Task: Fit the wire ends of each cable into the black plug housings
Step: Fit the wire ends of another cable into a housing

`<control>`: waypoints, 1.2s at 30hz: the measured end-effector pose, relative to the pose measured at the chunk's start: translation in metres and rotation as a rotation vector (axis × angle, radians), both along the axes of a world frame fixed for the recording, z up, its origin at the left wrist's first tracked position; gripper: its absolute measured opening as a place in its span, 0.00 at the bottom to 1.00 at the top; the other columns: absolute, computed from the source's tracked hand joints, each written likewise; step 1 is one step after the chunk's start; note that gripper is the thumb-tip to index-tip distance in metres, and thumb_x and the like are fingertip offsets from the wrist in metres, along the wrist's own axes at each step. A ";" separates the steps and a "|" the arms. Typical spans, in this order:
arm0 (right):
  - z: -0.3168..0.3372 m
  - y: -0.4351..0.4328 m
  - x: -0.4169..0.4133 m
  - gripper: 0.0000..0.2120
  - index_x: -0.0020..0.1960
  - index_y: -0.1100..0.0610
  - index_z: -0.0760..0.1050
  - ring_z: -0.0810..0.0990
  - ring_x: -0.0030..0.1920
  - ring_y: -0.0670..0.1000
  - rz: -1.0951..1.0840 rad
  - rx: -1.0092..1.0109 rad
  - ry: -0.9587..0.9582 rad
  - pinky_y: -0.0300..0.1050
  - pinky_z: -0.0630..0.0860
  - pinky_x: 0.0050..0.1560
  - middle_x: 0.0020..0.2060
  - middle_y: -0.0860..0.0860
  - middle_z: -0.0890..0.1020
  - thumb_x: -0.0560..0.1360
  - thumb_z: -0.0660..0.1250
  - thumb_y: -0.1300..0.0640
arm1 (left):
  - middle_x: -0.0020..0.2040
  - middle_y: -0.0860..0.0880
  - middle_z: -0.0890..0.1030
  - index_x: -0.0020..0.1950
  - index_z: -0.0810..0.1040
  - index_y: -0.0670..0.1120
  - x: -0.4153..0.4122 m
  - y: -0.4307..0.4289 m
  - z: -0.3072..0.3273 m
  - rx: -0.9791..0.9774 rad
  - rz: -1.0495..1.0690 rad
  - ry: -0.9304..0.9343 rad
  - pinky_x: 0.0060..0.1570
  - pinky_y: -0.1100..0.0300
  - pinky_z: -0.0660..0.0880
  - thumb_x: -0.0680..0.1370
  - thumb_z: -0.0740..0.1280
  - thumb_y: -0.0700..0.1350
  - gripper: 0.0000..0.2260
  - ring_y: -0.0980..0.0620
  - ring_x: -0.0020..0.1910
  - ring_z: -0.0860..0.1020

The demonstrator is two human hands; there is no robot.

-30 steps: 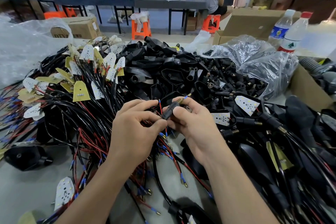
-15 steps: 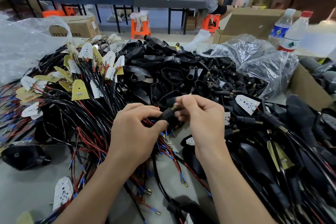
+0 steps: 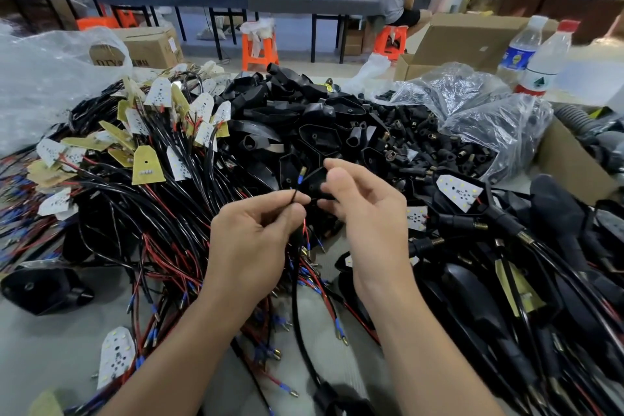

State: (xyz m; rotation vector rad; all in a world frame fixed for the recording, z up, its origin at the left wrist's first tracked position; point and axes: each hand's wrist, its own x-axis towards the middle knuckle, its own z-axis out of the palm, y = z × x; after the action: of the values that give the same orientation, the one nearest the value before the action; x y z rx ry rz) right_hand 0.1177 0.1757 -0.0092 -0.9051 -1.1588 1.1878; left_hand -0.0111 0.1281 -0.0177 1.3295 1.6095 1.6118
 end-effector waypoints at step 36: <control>0.011 -0.004 0.013 0.12 0.32 0.54 0.79 0.69 0.31 0.47 0.500 -0.148 0.261 0.39 0.68 0.38 0.31 0.50 0.77 0.74 0.68 0.53 | 0.41 0.44 0.87 0.41 0.89 0.46 -0.016 0.005 0.009 -0.051 0.092 -0.568 0.27 0.65 0.75 0.83 0.67 0.43 0.14 0.56 0.27 0.77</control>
State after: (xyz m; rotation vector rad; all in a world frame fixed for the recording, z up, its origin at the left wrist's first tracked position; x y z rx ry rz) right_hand 0.1305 0.1721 0.0013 -0.5549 -1.1239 1.7598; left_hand -0.0273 0.1333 -0.0086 0.6834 1.3565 1.7805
